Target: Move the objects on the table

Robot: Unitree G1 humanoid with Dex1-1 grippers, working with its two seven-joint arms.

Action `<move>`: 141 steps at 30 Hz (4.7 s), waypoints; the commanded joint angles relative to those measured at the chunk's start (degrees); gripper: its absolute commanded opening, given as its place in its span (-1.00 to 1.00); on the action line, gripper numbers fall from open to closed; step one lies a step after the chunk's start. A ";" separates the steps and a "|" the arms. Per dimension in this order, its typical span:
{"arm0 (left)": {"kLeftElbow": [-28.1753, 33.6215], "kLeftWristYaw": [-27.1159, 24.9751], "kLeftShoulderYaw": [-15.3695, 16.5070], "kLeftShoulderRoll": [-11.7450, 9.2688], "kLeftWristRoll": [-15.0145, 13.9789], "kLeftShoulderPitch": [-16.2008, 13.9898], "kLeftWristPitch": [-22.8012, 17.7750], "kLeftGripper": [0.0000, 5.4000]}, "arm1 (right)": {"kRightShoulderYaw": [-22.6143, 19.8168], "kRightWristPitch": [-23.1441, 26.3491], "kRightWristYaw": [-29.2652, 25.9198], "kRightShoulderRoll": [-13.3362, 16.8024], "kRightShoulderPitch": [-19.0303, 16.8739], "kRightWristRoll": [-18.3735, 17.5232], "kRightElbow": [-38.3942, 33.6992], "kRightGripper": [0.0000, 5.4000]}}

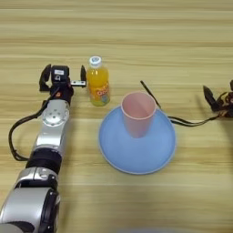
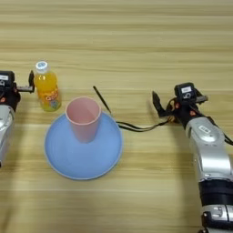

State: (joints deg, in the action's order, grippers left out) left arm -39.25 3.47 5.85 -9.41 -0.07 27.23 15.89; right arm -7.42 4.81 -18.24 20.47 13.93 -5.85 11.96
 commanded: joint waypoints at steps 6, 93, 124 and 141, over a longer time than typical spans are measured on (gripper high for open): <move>1.53 0.43 -0.54 0.51 0.87 -0.76 -1.61 1.00 | 6.89 3.62 -3.96 -1.22 5.05 1.19 -2.51 0.99; 6.67 3.37 -0.72 1.36 2.87 -2.86 -6.37 1.00 | 13.15 -11.73 -5.68 -12.06 30.87 11.00 47.67 0.99; 6.58 3.13 -0.72 1.31 2.79 -2.95 -6.26 1.00 | 12.30 -12.92 -3.44 -13.78 33.81 11.87 53.69 0.99; 6.28 2.94 -0.63 1.23 2.68 -2.84 -6.14 1.00 | 13.03 -13.52 0.47 -13.74 34.52 14.47 57.74 0.99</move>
State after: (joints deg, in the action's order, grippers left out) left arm -32.86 6.65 5.38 -7.86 2.16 24.30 10.34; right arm 5.32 -8.78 -18.15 6.64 47.45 7.79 68.73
